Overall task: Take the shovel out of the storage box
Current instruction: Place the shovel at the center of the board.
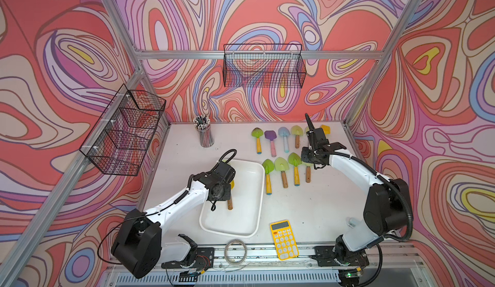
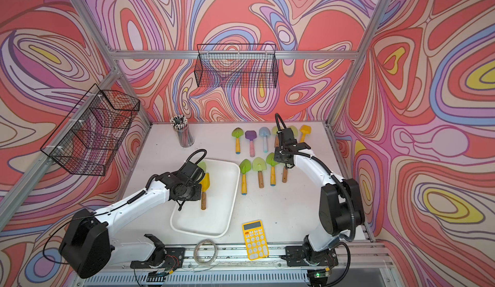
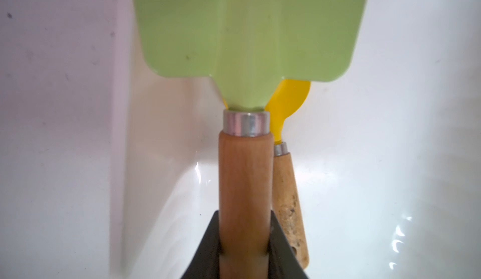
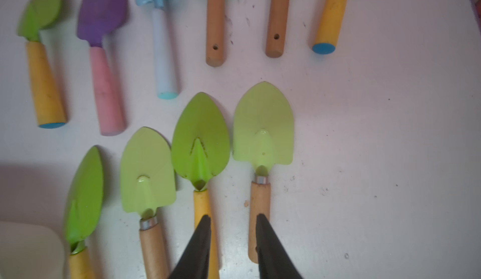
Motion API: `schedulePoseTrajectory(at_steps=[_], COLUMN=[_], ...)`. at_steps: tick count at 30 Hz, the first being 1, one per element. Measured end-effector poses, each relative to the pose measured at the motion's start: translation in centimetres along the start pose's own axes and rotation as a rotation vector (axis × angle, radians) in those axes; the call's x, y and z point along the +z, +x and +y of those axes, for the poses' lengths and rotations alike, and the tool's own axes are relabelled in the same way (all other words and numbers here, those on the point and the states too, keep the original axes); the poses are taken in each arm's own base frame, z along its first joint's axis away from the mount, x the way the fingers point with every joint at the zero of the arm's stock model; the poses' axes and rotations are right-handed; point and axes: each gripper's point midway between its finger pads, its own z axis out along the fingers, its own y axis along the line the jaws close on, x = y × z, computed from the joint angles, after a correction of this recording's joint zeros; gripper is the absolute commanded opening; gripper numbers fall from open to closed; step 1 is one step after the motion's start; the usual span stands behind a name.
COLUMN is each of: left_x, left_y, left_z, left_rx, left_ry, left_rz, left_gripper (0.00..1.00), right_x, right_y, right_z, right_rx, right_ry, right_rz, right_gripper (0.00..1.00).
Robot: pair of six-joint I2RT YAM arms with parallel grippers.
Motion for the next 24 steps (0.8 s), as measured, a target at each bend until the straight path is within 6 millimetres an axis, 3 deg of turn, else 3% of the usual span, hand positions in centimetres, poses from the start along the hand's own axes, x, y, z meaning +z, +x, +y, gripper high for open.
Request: schedulePoseTrajectory(at_steps=[5,16,24], left_x=[-3.2,-6.2,-8.9], left_y=[-2.3,-5.1,-6.6], left_z=[-2.1,-8.5,-11.5], left_rx=[-0.01,-0.09,-0.141], left_ry=[0.139,0.635,0.915], left_rz=[-0.098,-0.154,-0.184], left_gripper=[0.0,0.0,0.0], right_x=[-2.3,-7.0,-11.4], right_y=[-0.4,-0.5,2.2], right_z=[3.4,11.6,19.6], right_rx=[0.005,0.071,-0.019], right_ry=[-0.195,-0.747,-1.145], right_rz=[-0.062,-0.109,-0.032], right_gripper=[0.38,0.38,0.41])
